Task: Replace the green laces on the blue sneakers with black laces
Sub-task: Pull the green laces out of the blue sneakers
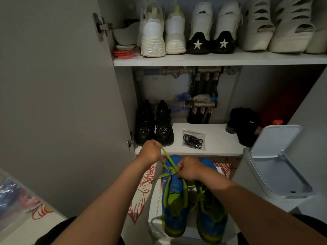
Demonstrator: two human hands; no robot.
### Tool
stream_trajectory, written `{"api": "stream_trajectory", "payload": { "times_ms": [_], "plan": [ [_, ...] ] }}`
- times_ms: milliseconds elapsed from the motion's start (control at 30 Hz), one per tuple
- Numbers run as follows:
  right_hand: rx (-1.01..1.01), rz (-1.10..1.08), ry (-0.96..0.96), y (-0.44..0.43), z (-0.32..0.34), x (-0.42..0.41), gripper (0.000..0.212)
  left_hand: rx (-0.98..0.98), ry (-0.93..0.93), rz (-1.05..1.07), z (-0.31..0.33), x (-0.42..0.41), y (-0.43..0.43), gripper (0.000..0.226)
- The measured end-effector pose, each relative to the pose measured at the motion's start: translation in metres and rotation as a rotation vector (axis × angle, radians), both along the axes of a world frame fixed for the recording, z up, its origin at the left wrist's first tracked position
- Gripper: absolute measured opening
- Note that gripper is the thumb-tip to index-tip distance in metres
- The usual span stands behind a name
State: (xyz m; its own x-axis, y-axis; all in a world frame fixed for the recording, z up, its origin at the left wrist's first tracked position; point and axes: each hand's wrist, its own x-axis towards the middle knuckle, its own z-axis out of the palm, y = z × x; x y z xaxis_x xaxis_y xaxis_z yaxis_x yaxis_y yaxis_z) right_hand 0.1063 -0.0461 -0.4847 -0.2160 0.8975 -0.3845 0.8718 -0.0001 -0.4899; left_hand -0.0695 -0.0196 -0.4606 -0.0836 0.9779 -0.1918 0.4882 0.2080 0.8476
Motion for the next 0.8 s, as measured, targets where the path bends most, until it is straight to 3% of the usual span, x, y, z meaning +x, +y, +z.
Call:
{"api": "stream_trajectory", "payload": {
  "times_ms": [67,133,267,400,533,600,700,800],
  "plan": [
    [-0.013,-0.004,0.004,0.001,0.0,0.0,0.026,0.003,-0.12,0.18,0.005,-0.001,0.005,0.024],
    [-0.007,-0.013,0.003,0.0,-0.001,0.0,0.021,0.025,-0.136,0.226,0.008,-0.002,0.007,0.023],
    [0.047,0.001,-0.024,-0.002,-0.001,-0.002,0.012,0.143,0.198,0.076,0.006,0.0,-0.002,0.017],
    [0.091,-0.022,0.0,-0.002,0.001,-0.003,0.012,0.365,0.414,-0.219,0.003,0.004,-0.01,0.044],
    [0.09,-0.083,0.204,0.0,0.005,-0.005,0.02,0.237,0.46,-0.532,0.0,0.012,-0.015,0.039],
    [0.088,-0.146,0.306,0.002,0.008,-0.005,0.03,0.171,0.539,-0.536,0.0,0.013,-0.016,0.029],
    [0.079,-0.172,0.339,0.003,0.009,-0.004,0.026,0.178,0.719,-0.455,0.003,0.011,-0.014,0.018],
    [0.046,-0.154,0.306,0.002,0.007,-0.005,0.016,0.145,0.697,-0.441,0.002,0.012,-0.015,0.014]
  ]
}}
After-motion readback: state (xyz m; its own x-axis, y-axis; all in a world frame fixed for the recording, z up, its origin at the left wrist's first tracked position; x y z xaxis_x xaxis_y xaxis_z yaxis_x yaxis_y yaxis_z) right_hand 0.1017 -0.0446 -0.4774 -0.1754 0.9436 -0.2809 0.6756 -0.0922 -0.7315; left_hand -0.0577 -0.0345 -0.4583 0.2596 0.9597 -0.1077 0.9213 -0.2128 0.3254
